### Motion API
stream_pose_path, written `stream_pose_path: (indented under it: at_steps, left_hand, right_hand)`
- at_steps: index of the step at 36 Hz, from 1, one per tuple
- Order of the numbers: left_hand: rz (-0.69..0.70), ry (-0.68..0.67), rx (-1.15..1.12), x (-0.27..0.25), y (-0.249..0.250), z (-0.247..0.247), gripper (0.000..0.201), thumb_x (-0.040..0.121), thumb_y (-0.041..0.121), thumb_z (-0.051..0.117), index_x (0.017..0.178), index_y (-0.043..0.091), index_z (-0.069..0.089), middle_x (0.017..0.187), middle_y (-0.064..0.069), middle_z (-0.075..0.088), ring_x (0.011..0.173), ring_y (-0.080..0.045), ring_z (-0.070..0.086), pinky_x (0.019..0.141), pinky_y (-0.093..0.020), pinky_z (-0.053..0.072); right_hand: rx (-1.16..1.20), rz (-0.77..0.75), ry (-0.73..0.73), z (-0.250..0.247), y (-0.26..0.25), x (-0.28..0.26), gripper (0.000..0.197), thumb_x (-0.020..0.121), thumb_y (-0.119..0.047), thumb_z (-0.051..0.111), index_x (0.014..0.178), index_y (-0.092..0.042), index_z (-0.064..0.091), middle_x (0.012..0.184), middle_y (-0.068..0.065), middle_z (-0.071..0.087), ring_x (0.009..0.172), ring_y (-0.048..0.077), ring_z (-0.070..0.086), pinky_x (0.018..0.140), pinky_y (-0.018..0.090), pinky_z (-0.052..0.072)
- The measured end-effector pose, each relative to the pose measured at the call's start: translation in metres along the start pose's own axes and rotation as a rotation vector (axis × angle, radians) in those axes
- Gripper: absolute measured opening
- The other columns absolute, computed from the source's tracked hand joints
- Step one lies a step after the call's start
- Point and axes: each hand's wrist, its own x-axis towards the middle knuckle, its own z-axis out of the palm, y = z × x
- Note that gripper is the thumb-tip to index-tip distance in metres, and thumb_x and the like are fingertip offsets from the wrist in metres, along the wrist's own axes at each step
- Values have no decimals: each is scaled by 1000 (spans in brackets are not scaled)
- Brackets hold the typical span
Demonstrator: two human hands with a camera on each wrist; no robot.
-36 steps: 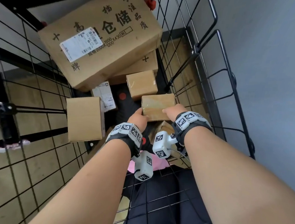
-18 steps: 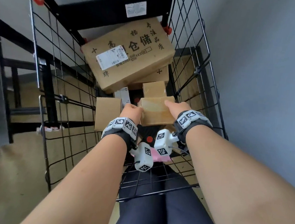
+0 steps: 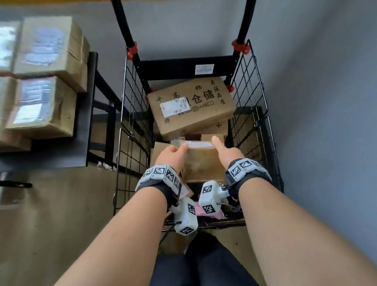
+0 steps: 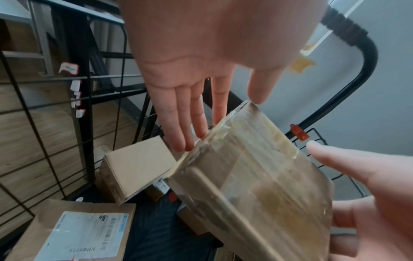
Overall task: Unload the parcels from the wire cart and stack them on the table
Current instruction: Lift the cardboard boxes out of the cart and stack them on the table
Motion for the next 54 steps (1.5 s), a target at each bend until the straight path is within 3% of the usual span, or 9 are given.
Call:
stream_pose_path:
  at_steps: [5, 12, 15, 18, 26, 33, 40, 47, 54]
  left_hand:
    - [88, 41, 10, -18, 2, -32, 43, 81, 64, 44, 88, 23, 56, 88, -1, 64, 85, -24, 65, 85, -42, 54]
    - [236, 77, 123, -52, -10, -87, 25, 83, 47, 53, 90, 23, 58, 84, 0, 66, 80, -21, 64, 77, -34, 54]
    - [287, 85, 201, -71, -26, -116, 22, 85, 39, 55, 99, 22, 59, 91, 3, 64, 80, -15, 59, 67, -26, 43]
    - [330, 100, 228, -87, -44, -145, 25, 87, 36, 55, 107, 22, 60, 99, 6, 63, 85, -13, 56, 72, -24, 41]
    - [407, 150, 174, -116, -78, -214, 36, 86, 38, 58, 118, 23, 62, 111, 6, 68, 99, -16, 63, 88, -32, 51]
    - [415, 231, 75, -121, -95, -282, 43, 88, 31, 57, 130, 26, 57, 119, 5, 66, 107, -15, 62, 96, -32, 48]
    - [404, 321, 100, -103, -78, -332, 47, 93, 34, 49, 139, 27, 47, 131, 5, 59, 114, -17, 57, 92, -26, 42]
    - [404, 398, 116, -71, -46, -373, 45, 96, 30, 46, 141, 29, 44, 136, 5, 55, 111, -16, 57, 82, -22, 40]
    - [372, 361, 17, -37, -36, -399, 52, 92, 31, 44, 144, 32, 38, 137, 4, 54, 115, -21, 57, 100, -33, 45]
  right_hand:
    - [17, -61, 48, 12, -9, -33, 78, 88, -71, 36, 130, -8, 51, 113, 11, 57, 94, 29, 55, 84, 34, 42]
    - [121, -127, 107, 35, -13, -95, 67, 82, -37, 54, 140, -8, 39, 129, 13, 53, 109, 32, 55, 84, 36, 42]
    - [116, -155, 131, 56, -17, -127, 60, 79, -28, 57, 133, -6, 44, 116, 12, 56, 99, 30, 57, 78, 34, 42]
    - [84, -220, 160, 81, -20, -152, 53, 71, -27, 59, 120, -7, 54, 101, 8, 60, 88, 25, 59, 80, 37, 48]
    - [178, -392, 148, 131, -33, -212, 41, 80, -9, 59, 119, -13, 49, 105, 3, 57, 96, 21, 56, 78, 33, 42]
    - [212, -517, 103, 177, -72, -242, 31, 83, -8, 58, 111, -14, 48, 101, 2, 57, 91, 20, 55, 76, 30, 43]
    - [161, -591, 89, 199, -131, -248, 30, 81, -13, 58, 111, -14, 53, 105, 4, 59, 98, 22, 57, 92, 43, 49]
    - [149, -683, 60, 202, -198, -237, 33, 80, -12, 58, 112, -17, 52, 105, 1, 59, 91, 18, 56, 79, 32, 45]
    - [69, -759, 50, 220, -254, -225, 34, 83, -14, 59, 117, -19, 57, 115, 1, 63, 103, 22, 58, 95, 37, 47]
